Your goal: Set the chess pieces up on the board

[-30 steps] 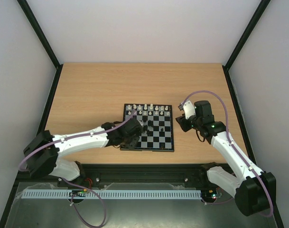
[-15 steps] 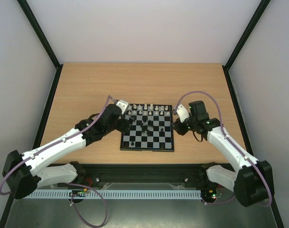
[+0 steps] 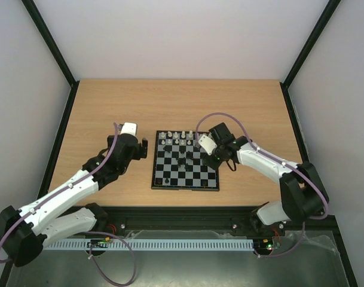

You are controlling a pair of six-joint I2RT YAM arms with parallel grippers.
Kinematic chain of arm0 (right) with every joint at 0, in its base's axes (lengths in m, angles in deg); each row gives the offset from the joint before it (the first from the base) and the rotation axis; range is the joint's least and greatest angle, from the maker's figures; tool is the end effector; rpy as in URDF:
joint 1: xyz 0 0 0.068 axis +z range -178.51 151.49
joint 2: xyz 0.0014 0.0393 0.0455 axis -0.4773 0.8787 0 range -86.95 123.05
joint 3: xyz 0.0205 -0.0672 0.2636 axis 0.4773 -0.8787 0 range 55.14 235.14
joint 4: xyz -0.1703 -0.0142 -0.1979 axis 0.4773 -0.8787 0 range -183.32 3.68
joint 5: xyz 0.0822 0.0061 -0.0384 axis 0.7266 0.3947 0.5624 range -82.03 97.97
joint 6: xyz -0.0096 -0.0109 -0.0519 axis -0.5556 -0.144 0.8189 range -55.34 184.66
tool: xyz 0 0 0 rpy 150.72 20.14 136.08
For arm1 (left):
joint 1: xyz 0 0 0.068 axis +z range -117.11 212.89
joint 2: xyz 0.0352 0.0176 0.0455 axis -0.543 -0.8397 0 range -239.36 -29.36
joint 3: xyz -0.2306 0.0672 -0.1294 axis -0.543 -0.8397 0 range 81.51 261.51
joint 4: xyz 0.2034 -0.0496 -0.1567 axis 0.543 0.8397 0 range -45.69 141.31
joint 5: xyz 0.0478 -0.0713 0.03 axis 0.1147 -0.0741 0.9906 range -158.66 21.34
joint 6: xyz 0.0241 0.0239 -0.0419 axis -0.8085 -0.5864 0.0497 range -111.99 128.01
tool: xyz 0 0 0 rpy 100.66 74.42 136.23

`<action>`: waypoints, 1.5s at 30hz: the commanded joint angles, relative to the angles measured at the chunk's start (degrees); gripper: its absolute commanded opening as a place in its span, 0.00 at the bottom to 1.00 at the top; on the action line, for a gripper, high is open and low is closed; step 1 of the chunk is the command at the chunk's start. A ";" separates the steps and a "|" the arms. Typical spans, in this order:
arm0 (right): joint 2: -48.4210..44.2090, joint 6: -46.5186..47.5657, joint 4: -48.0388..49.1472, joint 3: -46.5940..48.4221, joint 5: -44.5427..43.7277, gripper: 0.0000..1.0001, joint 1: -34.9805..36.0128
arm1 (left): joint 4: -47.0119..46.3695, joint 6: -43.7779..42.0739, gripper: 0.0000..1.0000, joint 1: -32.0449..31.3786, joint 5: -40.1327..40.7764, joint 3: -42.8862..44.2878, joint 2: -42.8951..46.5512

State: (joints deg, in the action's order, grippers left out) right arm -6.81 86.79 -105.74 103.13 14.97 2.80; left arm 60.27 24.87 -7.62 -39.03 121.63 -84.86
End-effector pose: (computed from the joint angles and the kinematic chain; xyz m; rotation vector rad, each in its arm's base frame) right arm 0.2389 0.1503 0.2084 -1.1595 2.1861 0.2198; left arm 0.1728 -0.1245 0.2693 0.1200 2.0373 -0.0760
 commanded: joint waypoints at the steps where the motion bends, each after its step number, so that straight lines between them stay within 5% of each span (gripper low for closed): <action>1: 3.94 0.64 -3.12 3.72 -2.71 0.38 0.59 | -0.58 -2.35 0.99 1.05 1.96 0.01 1.63; 14: 9.37 0.17 -4.04 5.51 1.87 0.28 0.68 | -1.81 -5.05 0.99 1.14 -5.02 -1.79 5.14; 27: 8.86 -0.49 -6.70 5.76 1.71 0.02 0.68 | -1.29 -6.12 0.97 1.14 -5.43 -1.76 4.50; 45: -8.37 1.77 -14.38 -5.19 3.91 0.02 0.70 | -0.94 -6.56 0.96 1.14 -9.03 -1.44 3.57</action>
State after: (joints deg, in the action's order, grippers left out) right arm -14.03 87.07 -116.12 100.47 17.55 3.13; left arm 59.75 18.88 -6.68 -47.23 120.54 -80.95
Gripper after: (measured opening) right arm 0.057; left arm 0.961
